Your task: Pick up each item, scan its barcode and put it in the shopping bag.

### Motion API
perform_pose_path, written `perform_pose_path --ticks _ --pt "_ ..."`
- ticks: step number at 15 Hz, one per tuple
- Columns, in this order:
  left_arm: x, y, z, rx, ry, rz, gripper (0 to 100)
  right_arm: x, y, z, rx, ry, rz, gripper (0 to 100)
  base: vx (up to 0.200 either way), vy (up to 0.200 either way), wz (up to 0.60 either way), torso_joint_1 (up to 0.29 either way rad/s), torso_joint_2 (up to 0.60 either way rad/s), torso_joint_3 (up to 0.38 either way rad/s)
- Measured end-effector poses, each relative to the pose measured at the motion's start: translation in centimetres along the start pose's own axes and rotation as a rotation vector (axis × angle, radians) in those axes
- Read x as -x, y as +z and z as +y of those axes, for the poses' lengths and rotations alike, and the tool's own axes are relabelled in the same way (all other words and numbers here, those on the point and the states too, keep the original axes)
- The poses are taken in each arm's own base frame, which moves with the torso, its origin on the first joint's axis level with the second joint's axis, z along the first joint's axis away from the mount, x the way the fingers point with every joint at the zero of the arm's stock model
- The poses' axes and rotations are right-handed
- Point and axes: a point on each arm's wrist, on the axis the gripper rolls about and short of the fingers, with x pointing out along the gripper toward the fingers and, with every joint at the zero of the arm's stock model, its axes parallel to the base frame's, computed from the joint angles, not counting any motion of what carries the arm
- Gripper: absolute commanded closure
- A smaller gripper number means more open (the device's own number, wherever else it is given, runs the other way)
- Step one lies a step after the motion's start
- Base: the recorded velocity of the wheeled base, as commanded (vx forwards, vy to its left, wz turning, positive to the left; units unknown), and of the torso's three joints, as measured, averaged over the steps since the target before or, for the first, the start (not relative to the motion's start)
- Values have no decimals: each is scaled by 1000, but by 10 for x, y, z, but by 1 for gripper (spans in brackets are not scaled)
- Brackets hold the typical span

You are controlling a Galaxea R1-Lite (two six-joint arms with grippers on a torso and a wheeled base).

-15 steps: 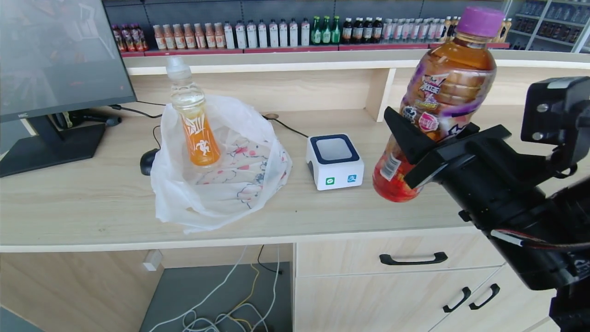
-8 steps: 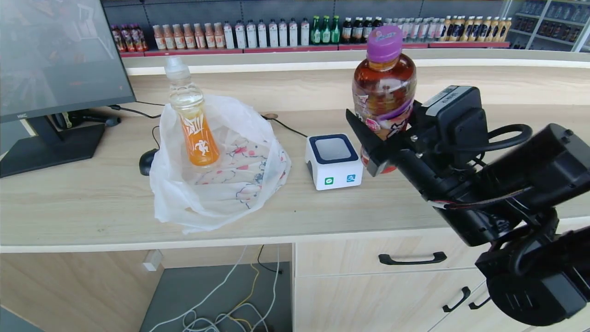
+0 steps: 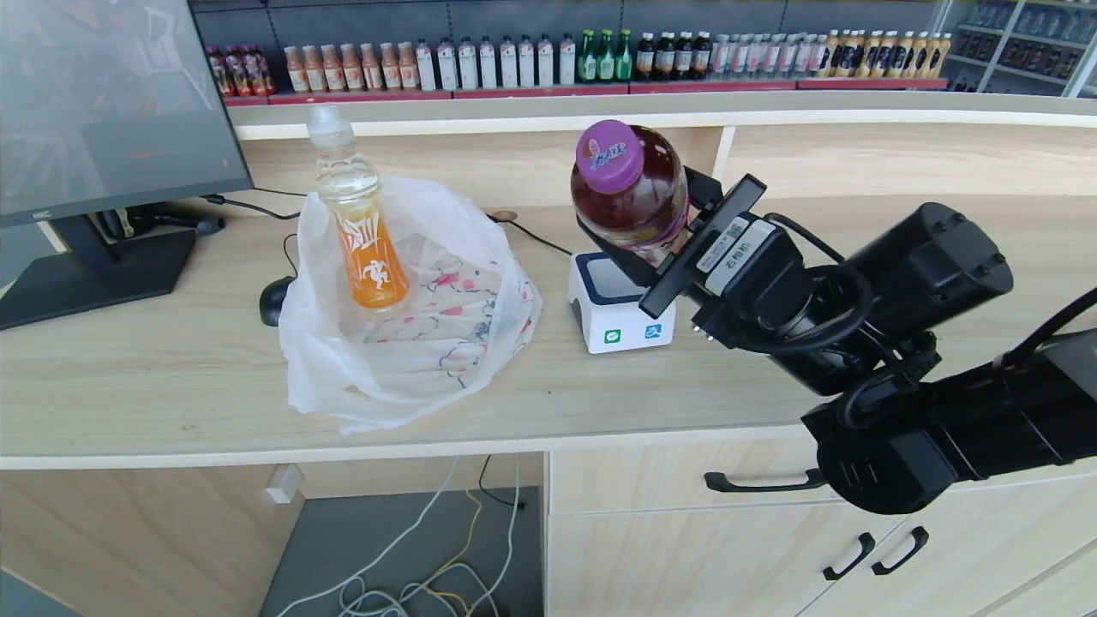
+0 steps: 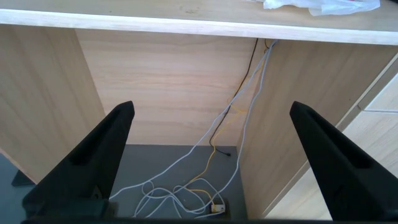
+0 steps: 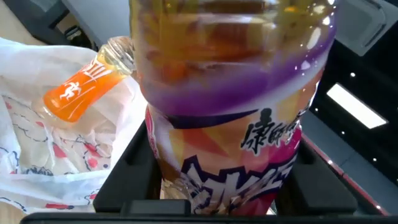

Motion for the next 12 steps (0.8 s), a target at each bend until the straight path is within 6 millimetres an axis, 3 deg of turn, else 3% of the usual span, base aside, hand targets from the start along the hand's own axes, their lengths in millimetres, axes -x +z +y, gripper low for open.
perform_pose_path --ticks 4,12 --pt "0 0 0 0 -1 0 0 3 -11 -3 116 70 -81 100 0 0 0 0 0 0" --pt "0 0 0 0 0 0 0 10 -52 -2 208 162 -137 100 0 0 0 0 0 0"
